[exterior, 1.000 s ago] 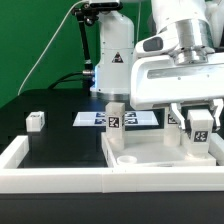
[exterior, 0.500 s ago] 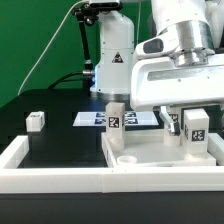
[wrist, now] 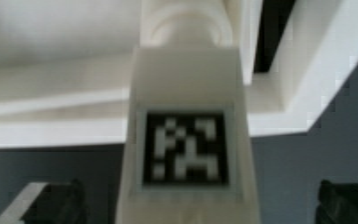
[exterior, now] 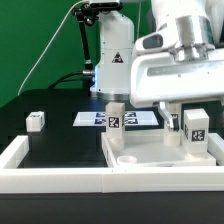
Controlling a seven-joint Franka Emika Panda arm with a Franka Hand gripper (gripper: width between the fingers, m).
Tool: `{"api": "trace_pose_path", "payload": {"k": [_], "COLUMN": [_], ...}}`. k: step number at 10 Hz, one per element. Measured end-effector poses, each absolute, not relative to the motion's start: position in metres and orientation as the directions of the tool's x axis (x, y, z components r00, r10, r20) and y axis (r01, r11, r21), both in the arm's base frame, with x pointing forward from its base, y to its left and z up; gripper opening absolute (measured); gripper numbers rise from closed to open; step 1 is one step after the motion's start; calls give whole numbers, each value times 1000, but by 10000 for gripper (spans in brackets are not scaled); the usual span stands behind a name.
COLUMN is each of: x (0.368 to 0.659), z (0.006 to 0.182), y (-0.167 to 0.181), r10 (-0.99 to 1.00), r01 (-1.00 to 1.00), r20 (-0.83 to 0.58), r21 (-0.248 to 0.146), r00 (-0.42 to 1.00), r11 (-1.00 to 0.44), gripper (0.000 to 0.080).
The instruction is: Assemble square table
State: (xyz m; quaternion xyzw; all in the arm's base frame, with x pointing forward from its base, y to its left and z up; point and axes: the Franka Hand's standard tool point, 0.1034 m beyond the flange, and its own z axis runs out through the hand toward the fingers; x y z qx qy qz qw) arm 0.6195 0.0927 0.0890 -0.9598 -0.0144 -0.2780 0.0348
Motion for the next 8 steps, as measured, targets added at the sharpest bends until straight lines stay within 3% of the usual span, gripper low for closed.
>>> {"api": "trace_pose_path", "payload": {"k": [4, 5, 8], "x": [619, 616, 624], "z": [91, 82, 84], "y": [88, 90, 89], "r10": [0, 3, 6], "r01": [41, 48, 39], "r20": [512, 418, 199], "r21": [-69, -97, -165], "r00": [859, 908, 980], "r11": [-997, -994, -986], "gripper": [649, 649, 649]}}
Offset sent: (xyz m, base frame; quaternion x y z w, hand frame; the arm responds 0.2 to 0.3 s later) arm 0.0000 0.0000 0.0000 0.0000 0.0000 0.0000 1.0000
